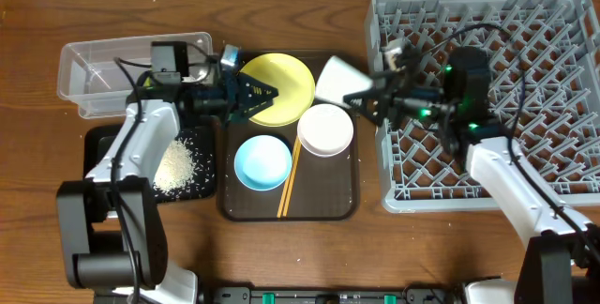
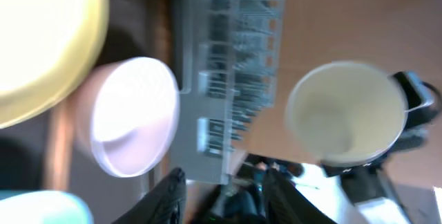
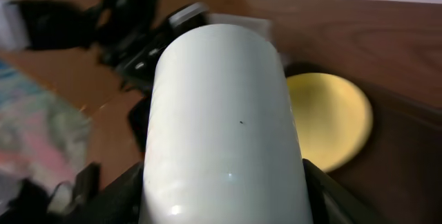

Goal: Sort waste into correct bins and load items into the dishwasher rack
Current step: 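Carry the cup with the right gripper and place it upside down in the rack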

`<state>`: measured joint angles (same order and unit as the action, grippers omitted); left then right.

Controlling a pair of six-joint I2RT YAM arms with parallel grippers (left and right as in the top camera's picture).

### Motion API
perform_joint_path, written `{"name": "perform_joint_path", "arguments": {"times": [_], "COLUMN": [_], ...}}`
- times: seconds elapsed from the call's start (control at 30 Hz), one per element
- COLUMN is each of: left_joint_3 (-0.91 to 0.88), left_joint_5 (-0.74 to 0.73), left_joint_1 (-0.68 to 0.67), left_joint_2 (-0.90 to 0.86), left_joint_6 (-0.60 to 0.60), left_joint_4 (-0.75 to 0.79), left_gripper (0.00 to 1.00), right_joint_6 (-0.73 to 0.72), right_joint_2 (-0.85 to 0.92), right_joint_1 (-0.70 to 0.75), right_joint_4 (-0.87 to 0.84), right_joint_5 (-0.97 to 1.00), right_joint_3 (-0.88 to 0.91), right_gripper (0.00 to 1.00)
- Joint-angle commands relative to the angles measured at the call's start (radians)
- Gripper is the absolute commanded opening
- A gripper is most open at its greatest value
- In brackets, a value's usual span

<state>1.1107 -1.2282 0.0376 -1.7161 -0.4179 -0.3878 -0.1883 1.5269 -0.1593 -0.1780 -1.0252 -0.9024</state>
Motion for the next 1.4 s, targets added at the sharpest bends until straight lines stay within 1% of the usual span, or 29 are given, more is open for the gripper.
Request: {"name": "perform_joint_path", "arguments": {"times": [0.0, 0.13, 0.2, 0.27, 0.37, 0.43, 0.5, 0.53, 0.6, 0.73, 0.8, 0.9, 0.97, 1.13, 1.23, 1.37], "left_joint_3": [0.006, 0.006, 0.006, 0.006, 0.006, 0.006, 0.006, 0.006, 0.006, 0.006, 0.006, 0.006, 0.006, 0.006, 0.006, 0.006], "left_joint_5": [0.199, 0.405, 0.479, 0.574, 0.668, 0.747, 0.805, 0.831, 0.837, 0.837, 0.837, 0.837, 0.837, 0.837, 0.837, 0.837], "left_joint_1": [0.01, 0.011, 0.011, 0.011, 0.011, 0.011, 0.011, 0.011, 0.011, 0.011, 0.011, 0.011, 0.011, 0.011, 0.011, 0.011], "left_joint_2": [0.071, 0.158, 0.195, 0.245, 0.29, 0.318, 0.335, 0.341, 0.344, 0.344, 0.344, 0.344, 0.344, 0.344, 0.344, 0.344], "left_joint_6": [0.14, 0.214, 0.227, 0.227, 0.227, 0.227, 0.227, 0.227, 0.227, 0.227, 0.227, 0.227, 0.227, 0.227, 0.227, 0.227], "left_joint_4": [-0.061, -0.166, -0.203, -0.251, -0.298, -0.334, -0.357, -0.367, -0.372, -0.373, -0.375, -0.375, -0.375, -0.375, -0.379, -0.379], "left_gripper": [0.4, 0.41, 0.41, 0.42, 0.48, 0.5, 0.57, 0.59, 0.59, 0.59, 0.59, 0.59, 0.59, 0.59, 0.59, 0.59], "right_joint_6": [-0.036, -0.007, 0.017, 0.038, 0.048, 0.052, 0.063, 0.064, 0.078, 0.084, 0.068, 0.061, 0.062, 0.063, 0.067, 0.09], "right_joint_2": [-0.024, -0.057, -0.062, -0.063, -0.063, -0.063, -0.063, -0.063, -0.062, -0.062, -0.062, -0.062, -0.062, -0.05, 0.01, 0.146], "right_joint_1": [0.034, 0.058, 0.063, 0.067, 0.068, 0.067, 0.067, 0.067, 0.068, 0.068, 0.072, 0.09, 0.102, 0.107, 0.107, 0.107], "right_joint_4": [0.037, 0.19, 0.271, 0.416, 0.563, 0.652, 0.718, 0.751, 0.795, 0.939, 1.004, 1.057, 1.047, 0.917, 0.95, 1.029], "right_joint_5": [0.1, 0.245, 0.302, 0.423, 0.581, 0.685, 0.776, 0.826, 0.885, 1.012, 1.082, 1.139, 1.156, 1.228, 1.227, 1.227], "right_joint_3": [-0.034, -0.098, -0.138, -0.21, -0.292, -0.352, -0.407, -0.436, -0.475, -0.547, -0.561, -0.562, -0.562, -0.578, -0.668, -0.834], "right_gripper": [0.01, 0.01, 0.01, 0.01, 0.01, 0.01, 0.01, 0.01, 0.01, 0.01, 0.01, 0.01, 0.01, 0.01, 0.0, 0.01]}}
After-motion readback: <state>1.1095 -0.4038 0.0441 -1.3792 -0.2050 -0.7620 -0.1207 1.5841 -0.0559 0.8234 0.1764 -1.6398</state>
